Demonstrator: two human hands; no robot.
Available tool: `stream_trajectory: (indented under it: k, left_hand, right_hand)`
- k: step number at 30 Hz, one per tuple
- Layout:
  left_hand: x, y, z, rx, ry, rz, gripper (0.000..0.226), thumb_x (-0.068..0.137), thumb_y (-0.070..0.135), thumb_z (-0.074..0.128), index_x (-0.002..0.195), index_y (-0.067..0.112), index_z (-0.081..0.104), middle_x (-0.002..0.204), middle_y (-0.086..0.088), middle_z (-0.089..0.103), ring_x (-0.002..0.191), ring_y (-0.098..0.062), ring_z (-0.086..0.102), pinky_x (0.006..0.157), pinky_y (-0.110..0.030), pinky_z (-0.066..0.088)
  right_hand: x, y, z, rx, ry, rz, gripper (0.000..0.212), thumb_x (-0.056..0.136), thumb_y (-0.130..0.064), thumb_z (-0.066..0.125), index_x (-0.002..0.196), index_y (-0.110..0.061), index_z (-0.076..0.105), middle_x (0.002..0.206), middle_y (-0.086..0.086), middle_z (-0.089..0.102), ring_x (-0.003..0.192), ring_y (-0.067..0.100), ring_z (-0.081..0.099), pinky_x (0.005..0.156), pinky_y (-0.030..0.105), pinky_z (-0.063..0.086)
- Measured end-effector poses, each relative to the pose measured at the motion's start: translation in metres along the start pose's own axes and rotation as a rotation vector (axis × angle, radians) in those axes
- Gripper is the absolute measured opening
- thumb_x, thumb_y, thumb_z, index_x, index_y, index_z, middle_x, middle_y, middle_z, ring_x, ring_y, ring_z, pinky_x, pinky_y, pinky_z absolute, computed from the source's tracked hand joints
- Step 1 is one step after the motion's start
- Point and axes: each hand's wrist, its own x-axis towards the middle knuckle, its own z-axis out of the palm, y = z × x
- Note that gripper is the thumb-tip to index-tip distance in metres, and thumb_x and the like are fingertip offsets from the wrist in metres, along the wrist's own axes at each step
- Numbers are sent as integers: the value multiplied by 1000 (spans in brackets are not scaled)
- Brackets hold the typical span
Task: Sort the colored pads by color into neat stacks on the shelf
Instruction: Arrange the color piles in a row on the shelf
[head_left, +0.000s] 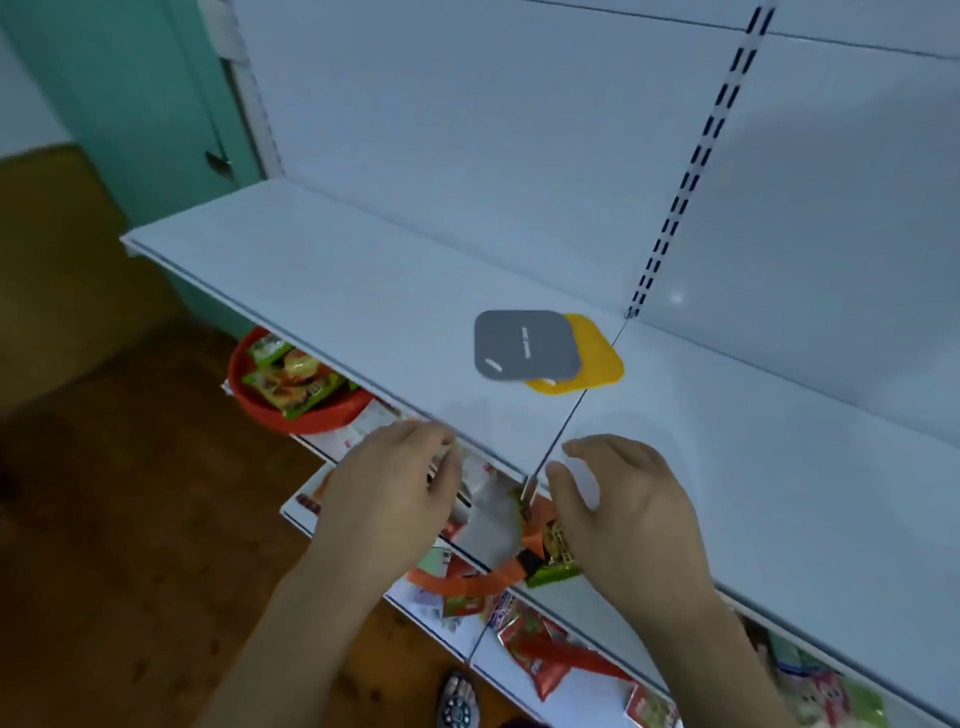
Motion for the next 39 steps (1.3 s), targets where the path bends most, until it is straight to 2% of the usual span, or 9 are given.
stream_trajectory:
  k: [10,14,18,21,24,28,33,35,39]
  left_hand:
    - [125,-30,10,-57,-118,140,37,104,39,54,134,19,66,130,2,70,119,-22,63,98,-37,51]
    - [172,-41,37,-64,-151,240,32,97,33,66,122,13,69,120,-6,71,109,-33,63,89,-42,54]
    - [212,-43,50,17,-223,301,52,89,47,72,127,12,66,122,-9,64,110,-39,57,90,-48,53]
    - [232,-42,55,59,-307,329,60,83,63,70,121,16,65,118,-7,57,109,-37,52,90,-46,51]
    - [246,-38,56,-37,-419,321,51,82,63,71,109,22,61,115,-1,51,112,-29,49,88,-36,46]
    - [250,-34,56,-132,-467,338,35,85,49,73,94,21,55,104,0,53,101,-28,54,80,-38,46]
    - [239,-37,48,-297,-400,285,26,92,28,67,88,20,42,75,3,56,70,-23,54,58,-37,38]
    - [238,-42,46,-338,-374,262,26,94,26,66,87,20,41,69,2,55,68,-24,55,57,-37,38]
    - [233,-44,43,-379,-299,259,23,97,25,64,89,18,44,68,2,57,67,-27,57,61,-41,45]
  right_hand:
    - [78,7,48,-141,62,234,39,93,-48,52,101,-18,74,108,4,72,104,35,61,79,47,57]
    - [87,11,57,-243,23,397,42,91,-49,52,106,-16,74,125,12,67,116,39,58,89,50,56]
    - [90,5,64,-287,45,536,36,93,-40,65,117,-14,70,136,14,62,125,40,54,97,50,53]
    - [90,-1,74,-319,95,597,45,95,-42,53,125,-11,65,139,15,60,130,40,52,106,50,49]
    - [88,-7,80,-331,140,605,44,99,-38,45,132,-12,60,144,13,59,137,39,48,115,51,42]
    - [93,-8,82,-304,199,640,44,98,-27,51,138,-11,59,139,10,63,132,34,51,115,46,42]
    - [118,-5,65,-79,144,855,63,89,-22,66,150,-20,51,138,4,57,132,29,47,111,42,41]
    - [126,-3,61,-11,124,907,59,88,-24,66,146,-26,55,126,-1,57,127,26,51,107,38,43]
    - [130,4,65,-18,129,886,32,86,-29,69,117,-35,72,110,-3,58,114,26,56,97,38,48]
